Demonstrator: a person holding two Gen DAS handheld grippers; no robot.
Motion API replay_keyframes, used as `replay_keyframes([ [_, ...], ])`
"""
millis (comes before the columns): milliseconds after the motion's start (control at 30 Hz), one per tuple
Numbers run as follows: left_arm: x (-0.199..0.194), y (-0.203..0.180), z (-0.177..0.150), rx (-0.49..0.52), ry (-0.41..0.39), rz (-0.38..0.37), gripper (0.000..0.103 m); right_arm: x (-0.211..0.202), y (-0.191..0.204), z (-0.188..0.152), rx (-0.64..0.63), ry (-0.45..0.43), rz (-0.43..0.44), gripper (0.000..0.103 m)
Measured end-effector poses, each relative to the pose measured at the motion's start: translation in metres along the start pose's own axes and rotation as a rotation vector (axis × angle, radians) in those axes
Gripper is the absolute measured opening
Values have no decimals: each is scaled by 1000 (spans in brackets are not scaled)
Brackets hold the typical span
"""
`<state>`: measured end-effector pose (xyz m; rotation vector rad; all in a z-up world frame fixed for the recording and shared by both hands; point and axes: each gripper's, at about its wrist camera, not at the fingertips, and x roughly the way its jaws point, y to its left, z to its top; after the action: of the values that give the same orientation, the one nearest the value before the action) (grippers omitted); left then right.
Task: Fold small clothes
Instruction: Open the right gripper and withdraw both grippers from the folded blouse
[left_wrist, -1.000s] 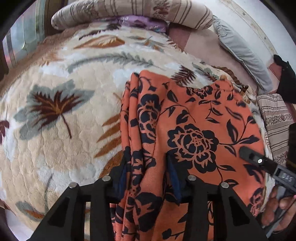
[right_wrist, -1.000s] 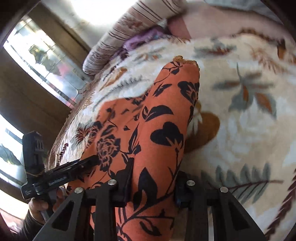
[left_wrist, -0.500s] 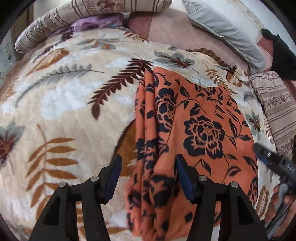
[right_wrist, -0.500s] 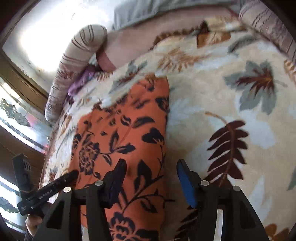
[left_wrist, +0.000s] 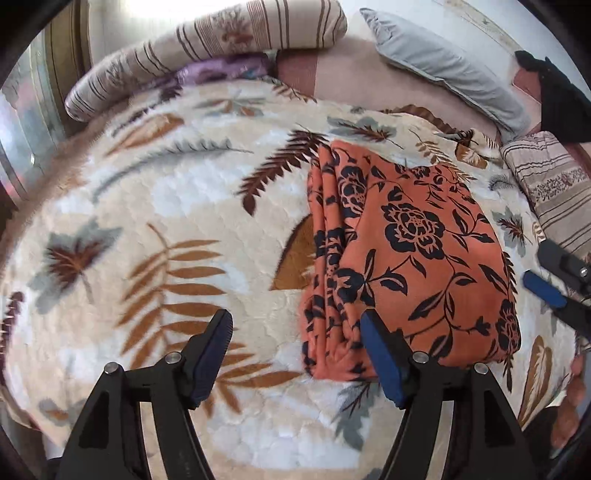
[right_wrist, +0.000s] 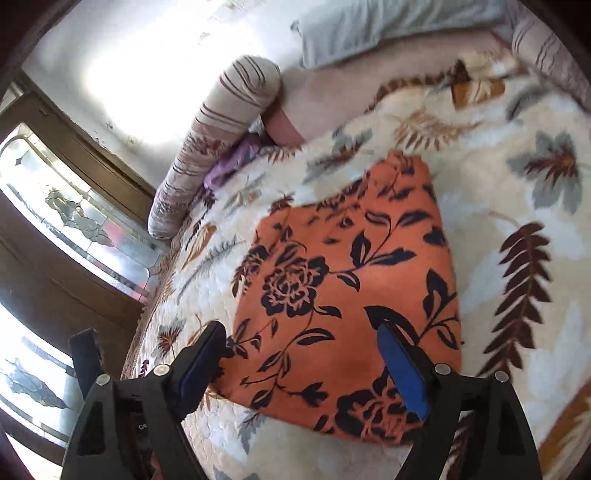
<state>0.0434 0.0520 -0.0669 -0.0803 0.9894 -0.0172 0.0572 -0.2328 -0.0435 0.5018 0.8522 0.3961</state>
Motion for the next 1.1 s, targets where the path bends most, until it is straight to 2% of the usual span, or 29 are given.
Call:
replay_keyframes([
  [67,-16,3,-6,-20,-29,-10,73,-23,10,-11,-29,-51,-26,87],
  [133,-30,4,-15,-35,-40,-4,77,-32,20,-25,-40,-66,-61,87],
  [233,-45,0,-24,-30,-57,19,77,-41,28,-54,-62,-37,-124,87],
  [433,-70,-7,-35,-22,-87,25,77,-45,34,-86,-130,16,-238,87],
  [567,-89,-9,-37,-21,-113,18,77,-55,43,-89,-163,3,-266,89],
  [700,-106,-18,-38,-2,-145,15,77,-67,52,-86,-182,-29,-275,98],
  [933,-125,-27,-38,0,-183,11,79,-72,61,-86,-241,-45,-330,101],
  [1000,-125,-30,-37,6,-187,13,83,-72,60,-86,-238,-46,-342,101],
  [1100,-124,-32,-36,10,-193,28,83,-71,56,-84,-229,-49,-348,101],
])
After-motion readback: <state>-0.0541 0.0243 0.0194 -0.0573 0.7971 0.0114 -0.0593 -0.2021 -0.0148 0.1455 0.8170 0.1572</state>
